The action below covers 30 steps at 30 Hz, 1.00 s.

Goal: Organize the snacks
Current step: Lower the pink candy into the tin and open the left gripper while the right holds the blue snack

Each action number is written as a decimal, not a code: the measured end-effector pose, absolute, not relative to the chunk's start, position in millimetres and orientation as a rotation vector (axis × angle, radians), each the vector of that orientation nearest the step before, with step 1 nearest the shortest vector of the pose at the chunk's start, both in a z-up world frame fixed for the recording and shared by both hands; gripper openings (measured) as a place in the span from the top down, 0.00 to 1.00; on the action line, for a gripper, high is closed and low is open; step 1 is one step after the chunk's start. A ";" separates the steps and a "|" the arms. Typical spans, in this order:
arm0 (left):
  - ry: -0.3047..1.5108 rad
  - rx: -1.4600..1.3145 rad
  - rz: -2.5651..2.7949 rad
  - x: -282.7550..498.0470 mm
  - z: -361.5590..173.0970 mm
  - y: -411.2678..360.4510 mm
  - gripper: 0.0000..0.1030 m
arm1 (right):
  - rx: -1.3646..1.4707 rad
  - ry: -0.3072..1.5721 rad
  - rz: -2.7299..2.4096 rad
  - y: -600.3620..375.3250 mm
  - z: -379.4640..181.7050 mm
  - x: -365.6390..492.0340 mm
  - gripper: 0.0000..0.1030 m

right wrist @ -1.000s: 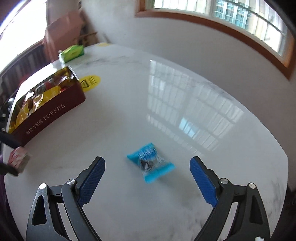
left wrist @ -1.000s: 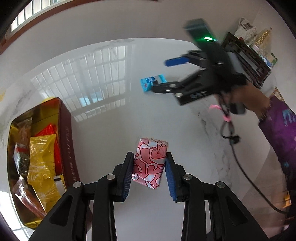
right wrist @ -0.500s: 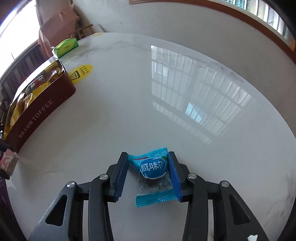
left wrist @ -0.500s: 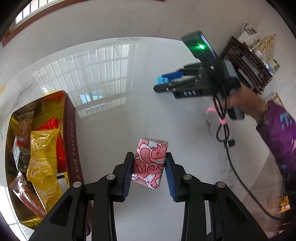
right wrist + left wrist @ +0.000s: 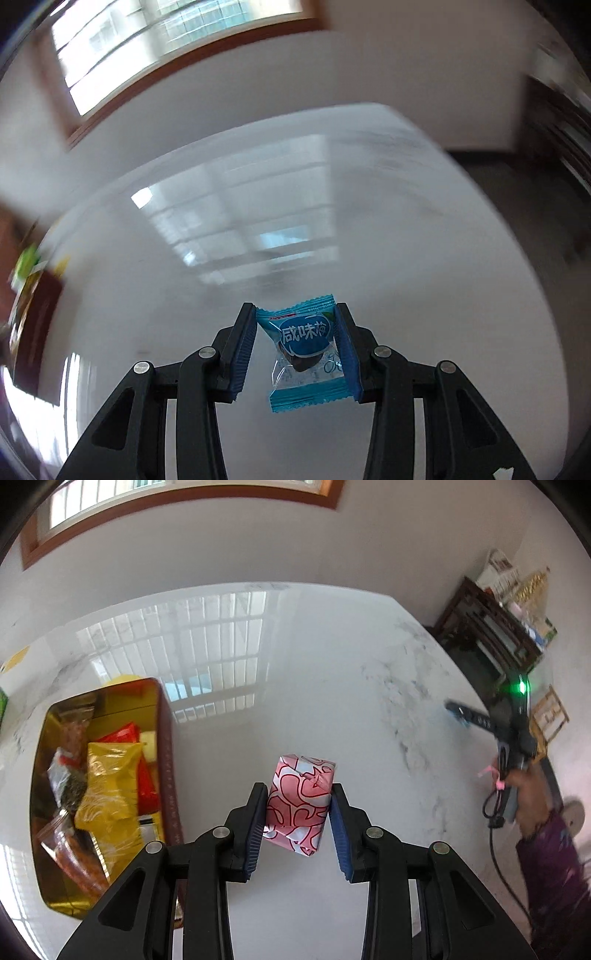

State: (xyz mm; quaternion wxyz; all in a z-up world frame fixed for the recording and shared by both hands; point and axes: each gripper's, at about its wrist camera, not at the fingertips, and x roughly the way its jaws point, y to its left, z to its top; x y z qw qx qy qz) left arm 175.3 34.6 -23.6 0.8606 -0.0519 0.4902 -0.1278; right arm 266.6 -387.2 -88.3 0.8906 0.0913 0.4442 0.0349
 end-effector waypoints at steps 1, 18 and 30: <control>1.019 -0.117 -0.253 173.1 -19.3 40.2 0.66 | 0.205 0.925 0.037 -395.8 -90.8 263.1 0.62; 0.943 -0.166 0.041 110.6 8.1 178.4 0.66 | 0.206 0.884 -0.110 -400.2 -96.6 246.1 0.62; 0.955 -0.150 0.106 83.8 -17.8 206.8 0.66 | 0.183 0.890 -0.135 -390.2 -96.1 246.7 0.61</control>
